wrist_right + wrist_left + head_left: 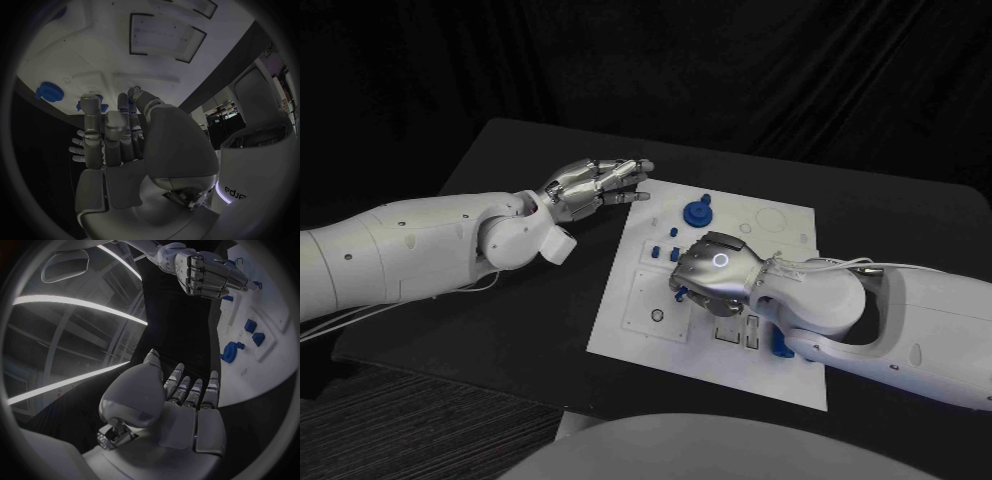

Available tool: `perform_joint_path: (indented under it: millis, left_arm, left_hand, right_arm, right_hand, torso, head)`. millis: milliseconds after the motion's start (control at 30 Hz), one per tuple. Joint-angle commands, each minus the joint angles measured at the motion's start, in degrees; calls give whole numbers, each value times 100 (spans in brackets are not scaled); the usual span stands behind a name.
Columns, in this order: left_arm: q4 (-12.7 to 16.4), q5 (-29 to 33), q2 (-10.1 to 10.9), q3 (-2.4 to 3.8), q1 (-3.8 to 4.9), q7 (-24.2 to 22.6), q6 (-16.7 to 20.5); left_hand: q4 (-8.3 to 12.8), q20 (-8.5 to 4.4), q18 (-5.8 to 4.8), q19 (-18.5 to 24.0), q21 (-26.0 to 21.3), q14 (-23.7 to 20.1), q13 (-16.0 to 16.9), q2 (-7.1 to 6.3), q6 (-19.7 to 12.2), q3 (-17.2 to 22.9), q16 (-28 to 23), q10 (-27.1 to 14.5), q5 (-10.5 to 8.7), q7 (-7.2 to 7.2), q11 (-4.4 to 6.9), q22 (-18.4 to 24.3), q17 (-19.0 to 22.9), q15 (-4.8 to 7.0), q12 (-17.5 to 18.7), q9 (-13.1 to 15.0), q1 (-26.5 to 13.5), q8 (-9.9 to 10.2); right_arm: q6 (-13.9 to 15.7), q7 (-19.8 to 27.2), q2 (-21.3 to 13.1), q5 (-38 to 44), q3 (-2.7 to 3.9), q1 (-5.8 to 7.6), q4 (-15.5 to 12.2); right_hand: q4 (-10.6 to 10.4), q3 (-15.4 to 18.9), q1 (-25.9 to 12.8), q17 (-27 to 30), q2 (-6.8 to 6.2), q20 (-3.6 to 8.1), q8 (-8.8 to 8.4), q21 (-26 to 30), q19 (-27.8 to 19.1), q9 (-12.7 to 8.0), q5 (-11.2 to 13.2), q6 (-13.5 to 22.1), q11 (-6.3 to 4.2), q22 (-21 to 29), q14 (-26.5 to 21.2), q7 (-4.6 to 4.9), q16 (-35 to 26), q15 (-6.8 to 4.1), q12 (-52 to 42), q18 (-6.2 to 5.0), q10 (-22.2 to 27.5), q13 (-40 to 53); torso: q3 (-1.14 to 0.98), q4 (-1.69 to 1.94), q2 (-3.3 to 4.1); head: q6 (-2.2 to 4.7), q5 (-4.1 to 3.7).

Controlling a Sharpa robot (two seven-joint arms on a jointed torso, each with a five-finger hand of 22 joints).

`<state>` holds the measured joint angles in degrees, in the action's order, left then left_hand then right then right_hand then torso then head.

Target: Assemble the parts on the task board

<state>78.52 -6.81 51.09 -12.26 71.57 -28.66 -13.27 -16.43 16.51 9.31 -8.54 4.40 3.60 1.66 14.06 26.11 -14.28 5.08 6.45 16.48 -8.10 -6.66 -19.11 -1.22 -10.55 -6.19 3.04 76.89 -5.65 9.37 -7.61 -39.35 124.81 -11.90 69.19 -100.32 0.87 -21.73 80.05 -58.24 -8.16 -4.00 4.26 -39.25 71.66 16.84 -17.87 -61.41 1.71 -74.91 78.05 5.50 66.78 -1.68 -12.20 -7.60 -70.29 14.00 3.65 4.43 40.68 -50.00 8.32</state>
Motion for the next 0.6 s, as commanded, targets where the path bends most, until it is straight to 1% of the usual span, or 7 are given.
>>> perform_joint_path:
  millis: [33, 600]
  left_arm:
    - [10, 30, -5, 5, -8, -40, -73]
    - [4, 30, -14, 5, -11, -17, -85]
  left_hand:
    - [0, 16, 52, -44, 20, 1, 9, 47, 28, -34, 19, 13, 12, -12, -27, -5, -9, -30, -27, 9, 15, -20]
    - [0, 16, 52, -44, 20, 1, 9, 47, 28, -34, 19, 13, 12, -12, -27, -5, -9, -30, -27, 9, 15, -20]
  right_arm:
    - [2, -114, -7, 56, 3, -13, -24]
    - [-22, -121, -19, 56, 3, -13, -27]
  right_hand:
    - [-12, 15, -29, 9, -10, -19, -20, 30, -41, 6, 43, 24, 7, -398, -60, 6, -36, 0, 11, -74, 29, 5]
    - [-9, 14, -27, 16, -14, -20, -23, 49, -47, 6, 59, 32, 4, -393, -64, -1, -42, -1, 16, -77, 37, 7]
  torso:
    - [2, 1, 1]
    - [0, 0, 1]
  head:
    - [0, -5]
    - [0, -12]
